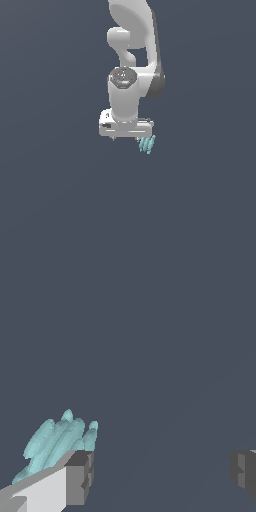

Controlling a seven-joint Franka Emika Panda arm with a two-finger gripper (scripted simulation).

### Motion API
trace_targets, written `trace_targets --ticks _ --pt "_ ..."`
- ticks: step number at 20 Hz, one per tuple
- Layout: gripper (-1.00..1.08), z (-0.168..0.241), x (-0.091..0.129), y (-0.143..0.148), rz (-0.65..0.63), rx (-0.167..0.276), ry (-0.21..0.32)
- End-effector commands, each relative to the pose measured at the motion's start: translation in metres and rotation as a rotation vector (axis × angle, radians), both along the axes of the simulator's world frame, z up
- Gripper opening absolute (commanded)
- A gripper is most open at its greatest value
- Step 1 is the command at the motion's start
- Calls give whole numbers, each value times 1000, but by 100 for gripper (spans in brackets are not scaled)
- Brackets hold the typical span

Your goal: Pick up the object and move it to a goal position.

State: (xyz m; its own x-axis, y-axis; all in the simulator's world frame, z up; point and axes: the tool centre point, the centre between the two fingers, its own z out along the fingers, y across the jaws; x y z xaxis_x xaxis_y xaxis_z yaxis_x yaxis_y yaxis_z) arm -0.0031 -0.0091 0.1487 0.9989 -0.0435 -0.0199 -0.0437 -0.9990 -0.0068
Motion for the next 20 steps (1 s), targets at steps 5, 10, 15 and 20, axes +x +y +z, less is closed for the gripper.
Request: trace_targets --ticks 5,10,15,20 --pt "100 -5 -6 21 -70 -3 -3" --pt "100 -11 -14 43 -151 -6 -6" --pt "100 -18 -24 67 -237 -9 -11" --pt "100 -22 -32 85 -306 -10 -14"
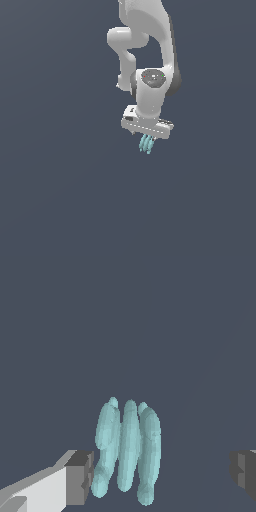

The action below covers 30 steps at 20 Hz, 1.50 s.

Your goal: Pick up the object and move it to a goal position.

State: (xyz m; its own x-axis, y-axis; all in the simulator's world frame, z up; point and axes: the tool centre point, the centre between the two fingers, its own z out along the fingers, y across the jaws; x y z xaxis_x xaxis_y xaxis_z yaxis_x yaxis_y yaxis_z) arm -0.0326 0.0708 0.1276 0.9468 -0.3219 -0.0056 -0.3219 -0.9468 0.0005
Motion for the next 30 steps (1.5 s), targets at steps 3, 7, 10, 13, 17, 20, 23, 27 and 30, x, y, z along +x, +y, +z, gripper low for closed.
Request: trace_targets --ticks 3,7,10,13,17,20,23,27,30 --pt "100 -3 -6 13 -52 -1 -3" --pt "100 -5 -10 20 -81 -1 -4" --pt "100 -6 -12 23 -93 -2 -5" --pt "100 -7 -12 24 -97 -2 -5" --pt "100 -9 -12 24 -93 -2 -5" --pt "100 -18 -13 24 -94 -2 -5" --pt "100 -33 -13 24 -95 -2 -5" --pt "100 -50 -14 24 -97 -2 -5" --pt "100 -56 -13 24 -97 -2 -5"
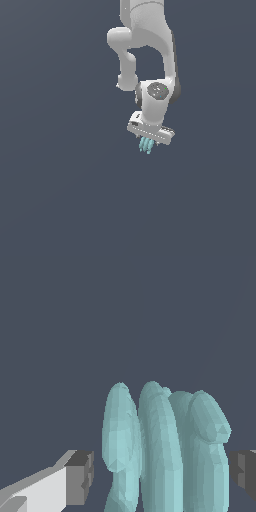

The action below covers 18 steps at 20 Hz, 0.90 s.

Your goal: Pick up the object and move it to a goal position.

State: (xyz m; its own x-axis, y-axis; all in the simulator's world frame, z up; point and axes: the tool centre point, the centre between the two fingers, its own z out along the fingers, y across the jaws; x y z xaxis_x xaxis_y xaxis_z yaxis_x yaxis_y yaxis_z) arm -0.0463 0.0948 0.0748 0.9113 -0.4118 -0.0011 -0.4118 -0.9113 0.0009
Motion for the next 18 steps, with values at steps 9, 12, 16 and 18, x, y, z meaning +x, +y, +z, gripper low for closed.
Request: trace_targets --ticks 9,12,16,18 --pt "-100 -4 1 0 0 0 -1" --pt "-100 -4 1 0 0 0 -1" --pt "-100 0 2 0 0 1 -3" --pt "-100 5 2 1 0 1 -3"
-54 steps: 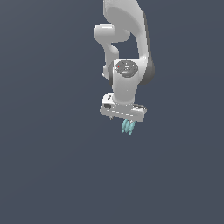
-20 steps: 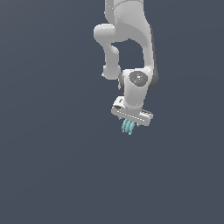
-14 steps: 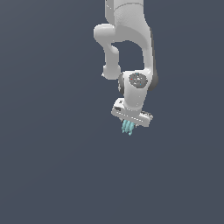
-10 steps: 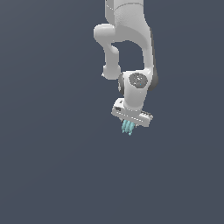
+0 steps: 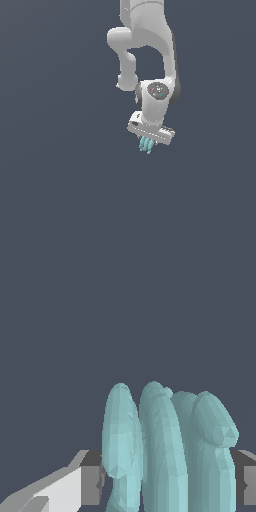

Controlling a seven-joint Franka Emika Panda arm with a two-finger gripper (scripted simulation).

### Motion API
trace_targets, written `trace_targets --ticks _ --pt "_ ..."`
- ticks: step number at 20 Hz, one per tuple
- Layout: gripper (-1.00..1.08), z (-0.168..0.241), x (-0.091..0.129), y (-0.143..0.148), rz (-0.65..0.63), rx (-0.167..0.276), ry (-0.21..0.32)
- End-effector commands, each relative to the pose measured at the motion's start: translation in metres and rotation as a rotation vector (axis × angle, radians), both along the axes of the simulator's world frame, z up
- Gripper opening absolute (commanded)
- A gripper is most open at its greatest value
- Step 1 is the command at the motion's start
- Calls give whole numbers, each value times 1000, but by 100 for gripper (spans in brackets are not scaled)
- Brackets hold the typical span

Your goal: Pick up the object and move it to a goal position.

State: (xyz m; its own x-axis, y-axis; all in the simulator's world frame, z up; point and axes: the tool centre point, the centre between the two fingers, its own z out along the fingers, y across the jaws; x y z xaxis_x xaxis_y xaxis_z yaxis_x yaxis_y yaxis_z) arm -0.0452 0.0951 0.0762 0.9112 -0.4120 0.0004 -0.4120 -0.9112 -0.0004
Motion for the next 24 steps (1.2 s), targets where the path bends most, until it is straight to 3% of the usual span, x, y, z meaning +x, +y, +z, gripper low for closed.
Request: trace_targets --ticks 1,16,24 --pt "-100 7 0 0 0 0 -1" --pt "-100 107 3 1 0 0 0" --pt "-100 126 5 2 0 0 1"
